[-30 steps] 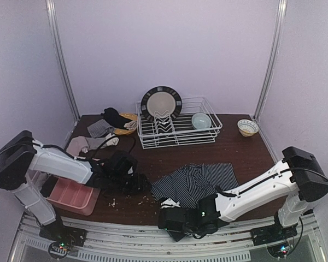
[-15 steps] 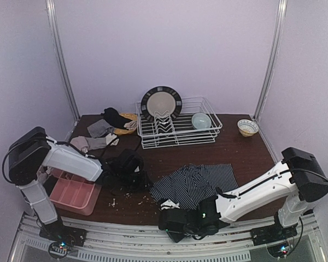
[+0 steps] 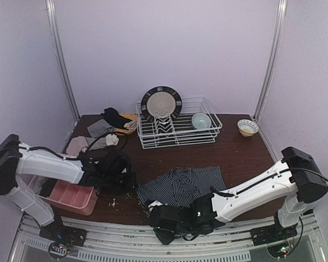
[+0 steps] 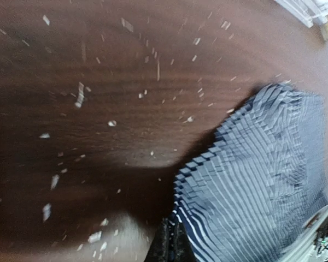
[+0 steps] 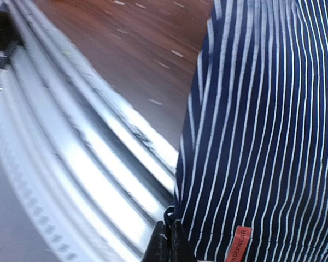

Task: Roll the underwear
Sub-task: Pick up the underwear from the center of the board, then fold the underwear at the center of the board.

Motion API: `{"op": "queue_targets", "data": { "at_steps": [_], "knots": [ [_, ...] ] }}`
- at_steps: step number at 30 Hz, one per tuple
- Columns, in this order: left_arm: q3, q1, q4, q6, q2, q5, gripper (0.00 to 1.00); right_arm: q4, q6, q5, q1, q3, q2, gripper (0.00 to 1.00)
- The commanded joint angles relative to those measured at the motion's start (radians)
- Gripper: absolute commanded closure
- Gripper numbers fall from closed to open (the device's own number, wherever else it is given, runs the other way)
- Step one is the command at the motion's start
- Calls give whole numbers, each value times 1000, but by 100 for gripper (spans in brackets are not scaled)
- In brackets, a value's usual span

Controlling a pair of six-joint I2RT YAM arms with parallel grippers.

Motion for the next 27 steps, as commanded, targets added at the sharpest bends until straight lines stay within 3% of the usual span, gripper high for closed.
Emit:
{"op": "queue_targets", "data": {
  "at_steps": [1,6,10,20,27],
  "knots": [
    [-8,-6,-200,17,-193,-90,100,46,-41,-84,12,106,36,100],
    [23,-18,-360,23,-346,-129,100,105,-27,-96,13,97,-14,100],
    [96,-30,-419,55,-341,-131,100,179,30,-75,10,-14,-105,100],
    [401,-136,-461,90,-28,-167,100,352,183,49,-6,-393,-421,100],
    [637,-142,-509,130,186,-158,100,337,261,178,-31,-578,-644,100]
  ]
}}
